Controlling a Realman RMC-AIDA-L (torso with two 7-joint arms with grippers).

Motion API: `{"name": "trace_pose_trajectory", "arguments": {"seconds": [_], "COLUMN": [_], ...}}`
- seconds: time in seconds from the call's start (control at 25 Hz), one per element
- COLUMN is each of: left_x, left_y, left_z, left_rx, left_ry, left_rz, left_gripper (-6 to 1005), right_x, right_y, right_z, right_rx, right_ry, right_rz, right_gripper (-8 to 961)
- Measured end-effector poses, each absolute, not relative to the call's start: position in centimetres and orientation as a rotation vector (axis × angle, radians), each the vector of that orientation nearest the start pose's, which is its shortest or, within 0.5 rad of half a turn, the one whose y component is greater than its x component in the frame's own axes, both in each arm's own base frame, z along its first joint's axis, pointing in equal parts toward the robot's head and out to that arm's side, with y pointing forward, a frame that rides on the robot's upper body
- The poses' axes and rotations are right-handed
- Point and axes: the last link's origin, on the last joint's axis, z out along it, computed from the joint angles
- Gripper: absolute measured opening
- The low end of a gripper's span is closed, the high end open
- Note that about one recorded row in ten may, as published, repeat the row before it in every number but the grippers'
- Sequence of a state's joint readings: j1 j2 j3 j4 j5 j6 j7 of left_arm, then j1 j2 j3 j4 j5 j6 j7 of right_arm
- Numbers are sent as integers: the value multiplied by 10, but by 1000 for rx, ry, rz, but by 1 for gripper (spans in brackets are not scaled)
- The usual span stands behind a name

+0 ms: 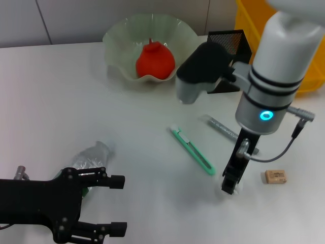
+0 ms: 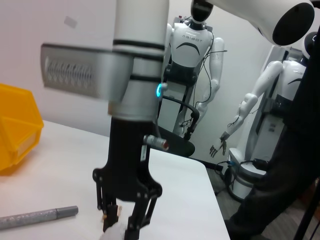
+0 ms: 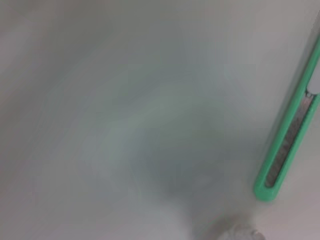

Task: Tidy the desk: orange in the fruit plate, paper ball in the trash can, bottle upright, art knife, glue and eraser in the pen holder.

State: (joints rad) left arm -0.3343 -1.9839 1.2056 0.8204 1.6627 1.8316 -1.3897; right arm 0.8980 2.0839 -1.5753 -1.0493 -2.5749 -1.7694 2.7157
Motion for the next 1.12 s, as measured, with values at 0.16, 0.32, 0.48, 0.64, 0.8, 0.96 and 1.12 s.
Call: {"name": "trace_pose_trajectory", "arguments": {"seconds": [0.16,0.32,0.48,0.64,0.8,0.96,1.12], "left_x": [-247,-247,-247,-247,-247,-247,-246], "left_y": [254,254,254,254,254,254,254], "left_z": [7,7,7,7,6,7,8], "left_rx": [-3131,-3129,-3128,-3128,-3129,-3127,-3128], "left_ry": [-396,-398,-399,-399,-398,-397,-402], "left_rz": [-841,-841,-841,-842,-843,-849,-850], "left_gripper": [855,851,847,844,840,837,833], "right_x": [135,141,149,167,185,197,207], "right_y": [341,348,353,363,375,385,395], "right_z": [-23,11,35,67,90,114,132], "right_rx": [-2685,-2562,-2482,-2387,-2321,-2273,-2223], "right_ry": [984,1005,1035,1082,1118,1134,1106], "right_rz": [-985,-972,-958,-892,-808,-686,-594], "right_gripper": [359,360,355,352,351,350,349]}}
